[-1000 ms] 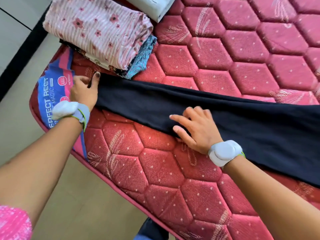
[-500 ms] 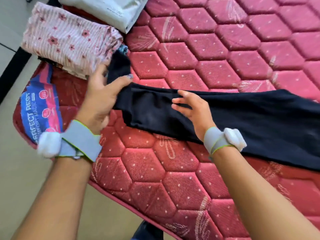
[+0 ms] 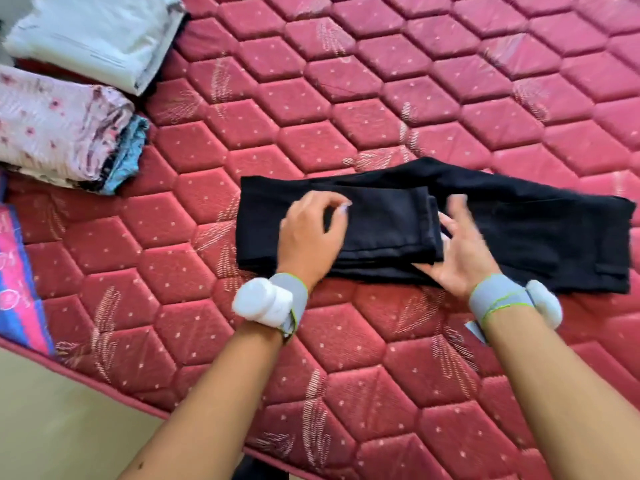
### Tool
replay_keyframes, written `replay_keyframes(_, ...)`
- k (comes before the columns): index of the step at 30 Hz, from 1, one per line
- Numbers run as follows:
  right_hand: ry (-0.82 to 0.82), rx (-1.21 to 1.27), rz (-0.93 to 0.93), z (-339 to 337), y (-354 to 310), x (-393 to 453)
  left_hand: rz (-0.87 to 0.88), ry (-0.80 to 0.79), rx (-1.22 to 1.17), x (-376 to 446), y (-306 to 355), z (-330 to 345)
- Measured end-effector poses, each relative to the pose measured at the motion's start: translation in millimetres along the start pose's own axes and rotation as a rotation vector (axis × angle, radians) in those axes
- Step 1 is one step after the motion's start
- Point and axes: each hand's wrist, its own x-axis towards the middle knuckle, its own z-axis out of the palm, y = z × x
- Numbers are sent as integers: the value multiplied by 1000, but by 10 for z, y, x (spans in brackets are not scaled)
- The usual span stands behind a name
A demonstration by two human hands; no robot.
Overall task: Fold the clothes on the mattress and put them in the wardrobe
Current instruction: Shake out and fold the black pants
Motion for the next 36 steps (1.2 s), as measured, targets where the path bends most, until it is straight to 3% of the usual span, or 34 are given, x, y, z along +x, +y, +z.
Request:
replay_keyframes(3, 103, -392, -202, 72, 28, 50, 1, 81, 182, -131, -130, 82)
replay_keyframes(8, 44, -193, -385, -239, -336, -180, 66, 135, 338, -290, 89, 347)
replay_keyframes(12, 400, -199, -361, -1079, -609, -300, 132, -23, 516, -394, 413, 849)
replay_keyframes(15, 487, -431, -299, -1353, -507, -228, 64, -178, 641, -522, 350, 1171)
replay_keyframes(18, 541, -566, -453, -1492, -481, -141, 38, -170, 662, -648, 346, 1375)
replay_keyframes(21, 731, -468, -587, -1611, -593, -208, 81, -133, 609, -645, 558, 1483)
replay_keyframes(23, 839, -506, -531, -1770, -647, -254, 124, -147, 591, -608, 701, 1597)
replay_keyframes(26, 885, -851, -362, -1989, -665, -257, 143, -186, 631, -601, 792, 1849)
replay_keyframes(28, 914, -940, -295, -2041, -687, -245, 143, -170, 650, -591, 844, 1983)
replay_keyframes(33, 809, -765, -157, -2120, -703, -191, 289, -219, 648, -551, 1038, 2242)
replay_keyframes(36, 689, -528, -135, -2134, -736, -254, 257, -304, 670, -564, 989, 2317)
